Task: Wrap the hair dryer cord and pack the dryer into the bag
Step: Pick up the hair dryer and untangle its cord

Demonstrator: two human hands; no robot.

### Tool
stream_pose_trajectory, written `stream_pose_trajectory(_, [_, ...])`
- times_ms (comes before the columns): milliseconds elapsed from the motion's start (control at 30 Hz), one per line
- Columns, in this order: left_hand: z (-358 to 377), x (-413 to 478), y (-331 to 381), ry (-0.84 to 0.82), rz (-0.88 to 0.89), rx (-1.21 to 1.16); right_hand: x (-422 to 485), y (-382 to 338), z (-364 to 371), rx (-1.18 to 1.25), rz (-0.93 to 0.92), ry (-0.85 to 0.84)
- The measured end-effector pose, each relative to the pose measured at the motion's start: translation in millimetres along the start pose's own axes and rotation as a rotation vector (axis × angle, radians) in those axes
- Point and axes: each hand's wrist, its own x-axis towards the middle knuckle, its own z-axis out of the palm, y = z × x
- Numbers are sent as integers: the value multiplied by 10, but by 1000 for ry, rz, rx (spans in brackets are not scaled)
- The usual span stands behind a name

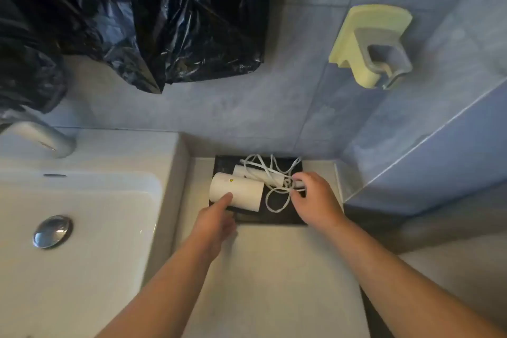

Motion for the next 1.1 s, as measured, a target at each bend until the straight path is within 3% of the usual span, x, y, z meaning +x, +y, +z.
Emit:
stream_pose_trajectory(233, [229, 298, 61, -27, -112, -204, 399, -37, 141, -252, 49, -167])
stream_pose_trajectory(433, [382, 380, 81, 34, -122, -463, 499, 53, 311, -85, 46, -216])
stream_pose_trajectory(700, [385, 227, 165, 239, 43, -298, 461, 75, 289, 27, 25, -212])
stream_pose_trajectory(900, [326, 94, 293, 218, 171, -226, 353, -73, 194, 68, 48, -244])
stream_pose_trajectory(1100, [225, -39, 342, 145, 375, -1, 353, -295, 108, 162, 97, -178])
